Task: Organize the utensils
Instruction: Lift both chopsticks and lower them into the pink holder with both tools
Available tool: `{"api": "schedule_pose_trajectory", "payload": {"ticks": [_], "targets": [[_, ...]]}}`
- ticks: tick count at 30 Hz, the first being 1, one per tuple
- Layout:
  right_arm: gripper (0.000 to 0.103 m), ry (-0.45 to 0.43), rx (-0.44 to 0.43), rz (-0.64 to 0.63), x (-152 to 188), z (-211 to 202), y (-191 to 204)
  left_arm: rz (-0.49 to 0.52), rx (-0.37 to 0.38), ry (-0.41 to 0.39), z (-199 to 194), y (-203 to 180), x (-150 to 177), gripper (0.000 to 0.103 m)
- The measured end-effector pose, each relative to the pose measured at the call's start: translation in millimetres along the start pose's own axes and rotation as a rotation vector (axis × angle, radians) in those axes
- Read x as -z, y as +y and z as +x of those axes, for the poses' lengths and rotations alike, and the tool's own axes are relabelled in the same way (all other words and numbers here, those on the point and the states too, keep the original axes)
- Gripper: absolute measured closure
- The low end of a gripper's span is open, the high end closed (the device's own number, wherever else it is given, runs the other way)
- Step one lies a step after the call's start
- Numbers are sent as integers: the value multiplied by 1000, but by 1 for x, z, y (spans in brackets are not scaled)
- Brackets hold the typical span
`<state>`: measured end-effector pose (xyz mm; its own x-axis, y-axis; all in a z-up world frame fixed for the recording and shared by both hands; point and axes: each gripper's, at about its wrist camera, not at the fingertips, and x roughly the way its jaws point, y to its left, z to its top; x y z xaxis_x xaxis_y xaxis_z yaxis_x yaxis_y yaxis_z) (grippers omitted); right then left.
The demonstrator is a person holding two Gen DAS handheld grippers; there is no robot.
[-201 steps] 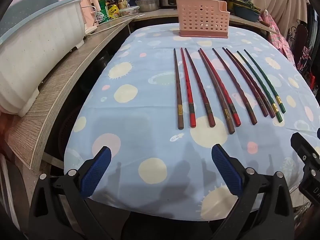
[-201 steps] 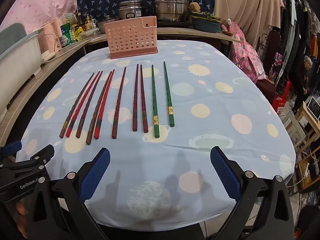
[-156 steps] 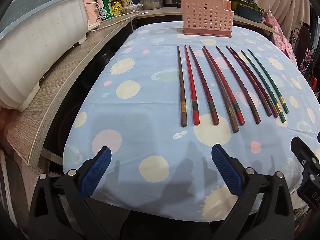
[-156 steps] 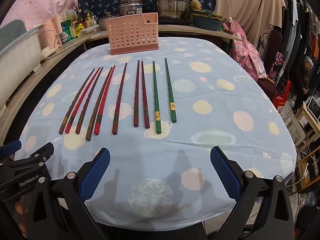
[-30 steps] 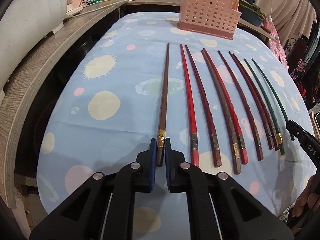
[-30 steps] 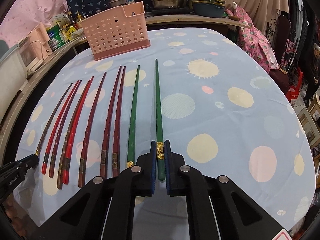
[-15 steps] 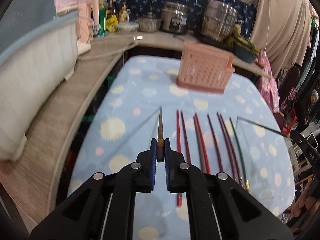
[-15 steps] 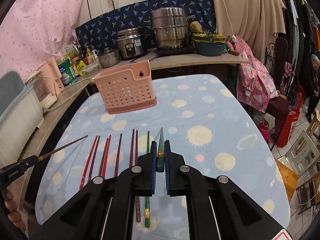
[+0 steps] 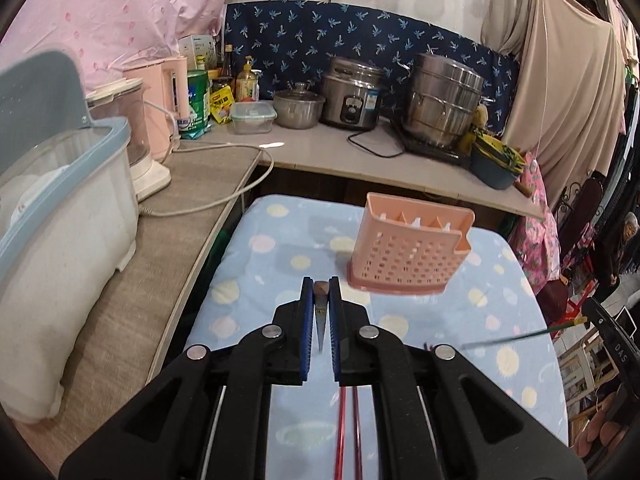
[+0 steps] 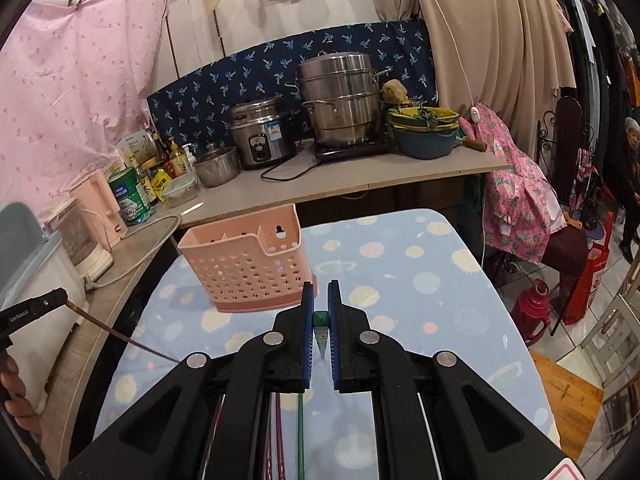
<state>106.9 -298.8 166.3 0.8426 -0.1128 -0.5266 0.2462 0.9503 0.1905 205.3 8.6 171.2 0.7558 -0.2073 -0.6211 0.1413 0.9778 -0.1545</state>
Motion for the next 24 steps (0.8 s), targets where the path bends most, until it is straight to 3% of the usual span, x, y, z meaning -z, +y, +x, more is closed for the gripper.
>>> {"api": "schedule_pose_trajectory", "payload": {"ticks": [10,19,24], "targets": [[96,-129,-81,27,-85,9,17,-40,59,-124,-4,-17,-82,96],[96,-267,-131,34,-160,29,41,-60,97,-304,-8,-43,-159,96],[96,-283,-125,34,-180,58,47,-55,99,-316,17,-54,-178,96]]}}
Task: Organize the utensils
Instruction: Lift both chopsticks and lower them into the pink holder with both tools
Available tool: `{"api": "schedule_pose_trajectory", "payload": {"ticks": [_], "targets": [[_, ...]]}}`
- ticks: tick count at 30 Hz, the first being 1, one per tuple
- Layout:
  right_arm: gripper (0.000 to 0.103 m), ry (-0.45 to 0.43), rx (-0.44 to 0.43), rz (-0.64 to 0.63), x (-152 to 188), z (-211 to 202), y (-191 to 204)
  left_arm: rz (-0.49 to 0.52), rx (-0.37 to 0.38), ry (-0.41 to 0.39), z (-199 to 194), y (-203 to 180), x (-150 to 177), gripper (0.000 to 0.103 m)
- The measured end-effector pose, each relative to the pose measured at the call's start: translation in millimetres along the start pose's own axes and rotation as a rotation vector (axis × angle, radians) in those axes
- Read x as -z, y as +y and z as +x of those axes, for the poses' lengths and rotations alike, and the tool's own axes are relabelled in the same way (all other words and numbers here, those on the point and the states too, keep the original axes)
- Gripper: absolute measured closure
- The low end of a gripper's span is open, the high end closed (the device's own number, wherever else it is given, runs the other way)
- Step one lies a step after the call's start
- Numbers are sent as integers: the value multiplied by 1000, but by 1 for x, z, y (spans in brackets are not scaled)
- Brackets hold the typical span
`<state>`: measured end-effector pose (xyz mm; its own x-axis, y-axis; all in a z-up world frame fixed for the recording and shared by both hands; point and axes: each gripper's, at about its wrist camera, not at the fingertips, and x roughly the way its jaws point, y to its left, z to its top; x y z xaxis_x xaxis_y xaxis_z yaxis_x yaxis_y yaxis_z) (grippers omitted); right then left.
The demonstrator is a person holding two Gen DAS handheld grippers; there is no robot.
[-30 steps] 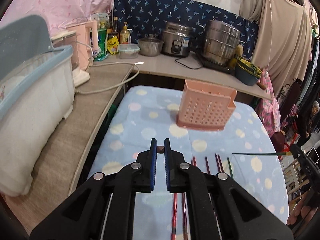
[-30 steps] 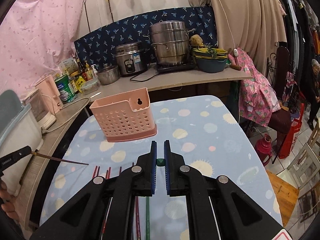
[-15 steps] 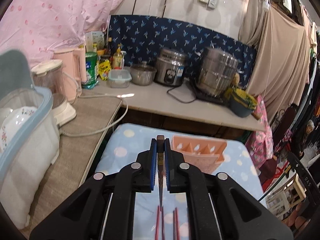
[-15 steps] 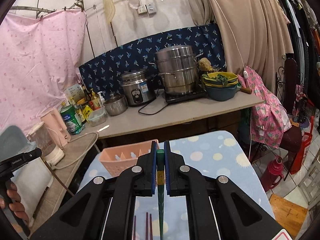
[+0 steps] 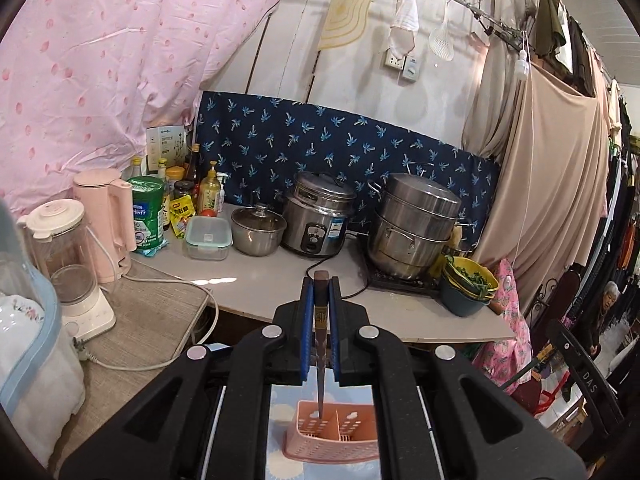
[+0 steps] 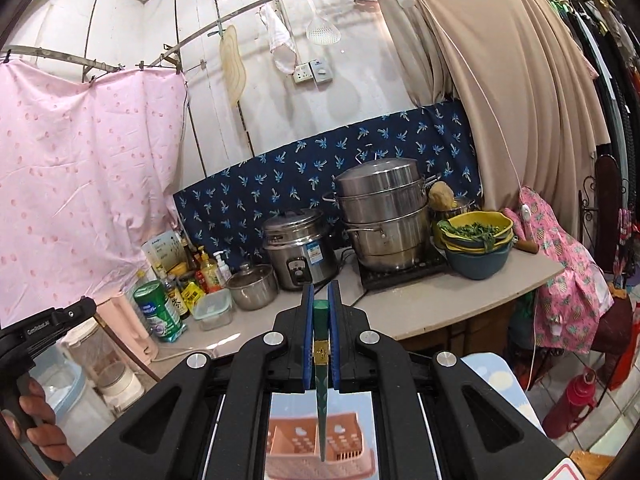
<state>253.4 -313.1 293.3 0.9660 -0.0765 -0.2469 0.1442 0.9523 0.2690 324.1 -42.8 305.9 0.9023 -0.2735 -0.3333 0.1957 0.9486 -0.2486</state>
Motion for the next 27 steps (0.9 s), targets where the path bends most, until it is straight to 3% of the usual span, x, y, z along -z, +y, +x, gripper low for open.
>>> {"api": "schedule_pose_trajectory", "payload": {"ticks": [11,19,21,24,27], "targets": [[96,137,31,25,59,63,-22,18,-31,124,57,8,50,96],[96,202,47,15,90,72,-28,18,-55,185,72,18,79,96],[90,194,59,6,93,67,-27,14,-54,187,71,20,81,96],[88,185,62,3,92,57,-26,19,-62,188,65,23,84,91],[80,163,67,1,89,42,-26,20,-70,183,56,26,86,80]]}}
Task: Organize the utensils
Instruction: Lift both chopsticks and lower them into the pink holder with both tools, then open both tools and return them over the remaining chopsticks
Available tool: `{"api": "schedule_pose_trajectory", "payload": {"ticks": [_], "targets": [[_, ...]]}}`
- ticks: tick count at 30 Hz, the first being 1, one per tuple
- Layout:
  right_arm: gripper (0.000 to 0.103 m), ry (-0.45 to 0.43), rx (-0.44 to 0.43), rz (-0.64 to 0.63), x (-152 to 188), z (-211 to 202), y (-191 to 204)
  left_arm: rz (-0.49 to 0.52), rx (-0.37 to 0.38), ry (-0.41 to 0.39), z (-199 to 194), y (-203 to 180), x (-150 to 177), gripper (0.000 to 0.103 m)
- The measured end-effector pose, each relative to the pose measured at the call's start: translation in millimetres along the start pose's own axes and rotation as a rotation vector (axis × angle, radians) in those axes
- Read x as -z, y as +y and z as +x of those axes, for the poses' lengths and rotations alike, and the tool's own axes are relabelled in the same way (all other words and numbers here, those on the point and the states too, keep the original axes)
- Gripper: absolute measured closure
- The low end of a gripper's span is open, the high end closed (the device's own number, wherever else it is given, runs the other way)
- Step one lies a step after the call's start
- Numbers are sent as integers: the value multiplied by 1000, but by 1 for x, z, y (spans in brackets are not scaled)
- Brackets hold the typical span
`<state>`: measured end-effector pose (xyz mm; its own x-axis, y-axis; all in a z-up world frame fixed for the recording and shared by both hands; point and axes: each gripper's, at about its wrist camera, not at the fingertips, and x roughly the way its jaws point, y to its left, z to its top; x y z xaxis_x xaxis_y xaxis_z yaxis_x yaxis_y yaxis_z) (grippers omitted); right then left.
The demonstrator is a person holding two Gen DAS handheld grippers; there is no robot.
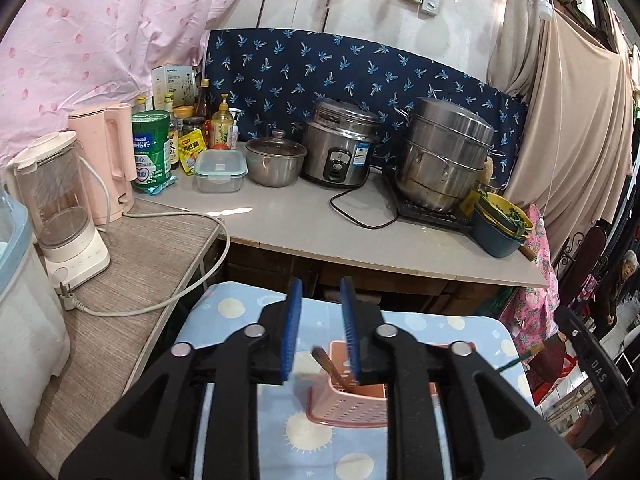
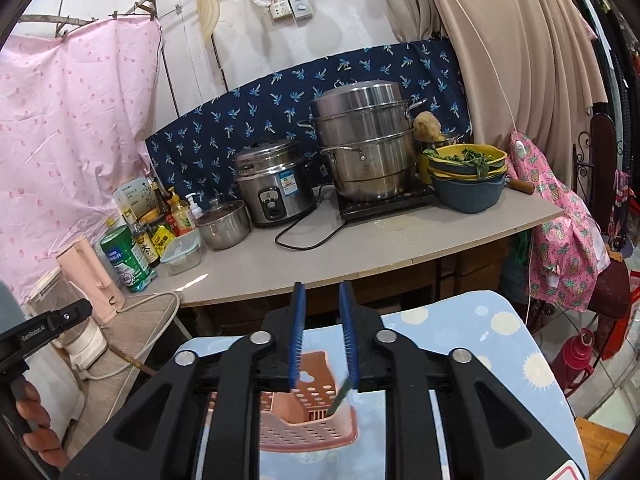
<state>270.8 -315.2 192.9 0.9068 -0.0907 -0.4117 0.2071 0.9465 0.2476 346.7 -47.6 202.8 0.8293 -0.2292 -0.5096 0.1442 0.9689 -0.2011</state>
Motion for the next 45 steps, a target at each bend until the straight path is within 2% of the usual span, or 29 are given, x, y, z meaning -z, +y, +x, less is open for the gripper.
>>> {"api": "schedule_pose_trajectory", "payload": {"ticks": [4,11,18,32,39,45], "targets": [[76,-20,-2,4,3,-26,-2,6,-12,-1,-16,4,8,68],[70,-11,-4,-14,28,-72,-4,14,-25,21,-46,16,34,65],[70,78,2,-17,84,-109,-9,40,-57,71,-71,28,81,65],[70,270,29,-82,199,-156,-13,79,-76,233,-103,44,195,65],[70,344,35,-92,241,-166,-15,102,-77,293,-111,44,236,65],[70,389,39,-94,265,-170,-15,107,-71,335,-115,45,258,65]]}}
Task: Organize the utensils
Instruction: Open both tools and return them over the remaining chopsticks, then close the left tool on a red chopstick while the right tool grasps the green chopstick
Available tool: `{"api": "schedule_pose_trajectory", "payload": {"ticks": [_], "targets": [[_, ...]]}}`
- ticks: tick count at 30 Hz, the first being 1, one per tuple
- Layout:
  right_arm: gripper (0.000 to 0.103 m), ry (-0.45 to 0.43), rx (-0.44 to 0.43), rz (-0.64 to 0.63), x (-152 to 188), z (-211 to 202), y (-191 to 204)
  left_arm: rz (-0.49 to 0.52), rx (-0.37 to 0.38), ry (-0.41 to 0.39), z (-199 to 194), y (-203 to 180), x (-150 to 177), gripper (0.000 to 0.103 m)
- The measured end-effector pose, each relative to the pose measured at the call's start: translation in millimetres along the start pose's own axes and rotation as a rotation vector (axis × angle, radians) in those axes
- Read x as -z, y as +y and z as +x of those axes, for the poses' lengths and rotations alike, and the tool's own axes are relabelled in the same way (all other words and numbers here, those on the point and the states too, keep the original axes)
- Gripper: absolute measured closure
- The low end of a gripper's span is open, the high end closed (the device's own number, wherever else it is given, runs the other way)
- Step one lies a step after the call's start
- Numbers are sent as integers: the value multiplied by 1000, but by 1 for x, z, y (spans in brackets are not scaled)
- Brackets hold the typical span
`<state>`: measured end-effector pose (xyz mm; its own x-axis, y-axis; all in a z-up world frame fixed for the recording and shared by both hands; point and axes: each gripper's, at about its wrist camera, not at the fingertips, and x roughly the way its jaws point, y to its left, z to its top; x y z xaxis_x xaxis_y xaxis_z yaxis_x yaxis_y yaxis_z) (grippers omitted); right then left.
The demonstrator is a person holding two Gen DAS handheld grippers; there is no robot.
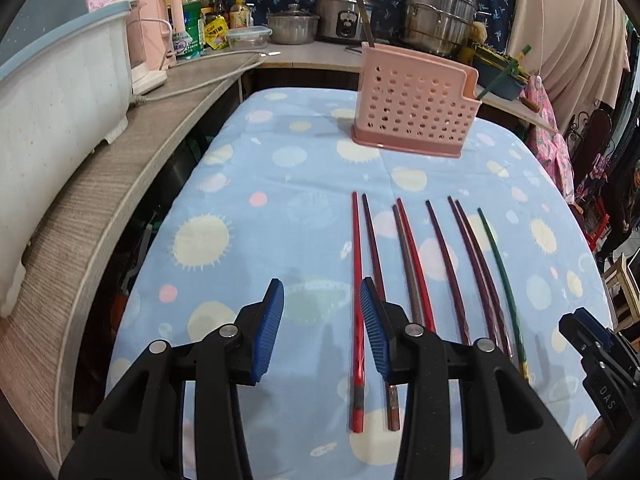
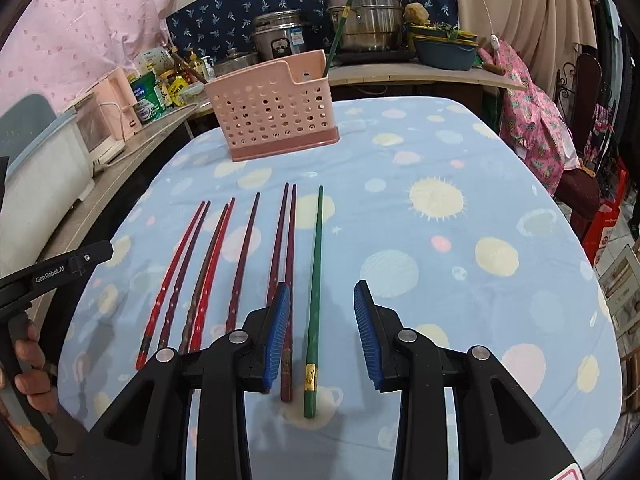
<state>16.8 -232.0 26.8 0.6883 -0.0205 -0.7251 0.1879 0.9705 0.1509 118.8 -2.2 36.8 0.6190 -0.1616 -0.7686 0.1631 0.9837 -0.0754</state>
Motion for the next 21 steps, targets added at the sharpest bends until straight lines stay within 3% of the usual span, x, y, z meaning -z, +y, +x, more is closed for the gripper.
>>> {"api": "schedule_pose_trajectory", "payload": {"ticks": [8,21], "targets": [[70,55,1,-5,20,13,1,-1,3,58,9,2,25,65],[84,100,8,-29,35,26,7,9,4,128,21,3,52,65]]}}
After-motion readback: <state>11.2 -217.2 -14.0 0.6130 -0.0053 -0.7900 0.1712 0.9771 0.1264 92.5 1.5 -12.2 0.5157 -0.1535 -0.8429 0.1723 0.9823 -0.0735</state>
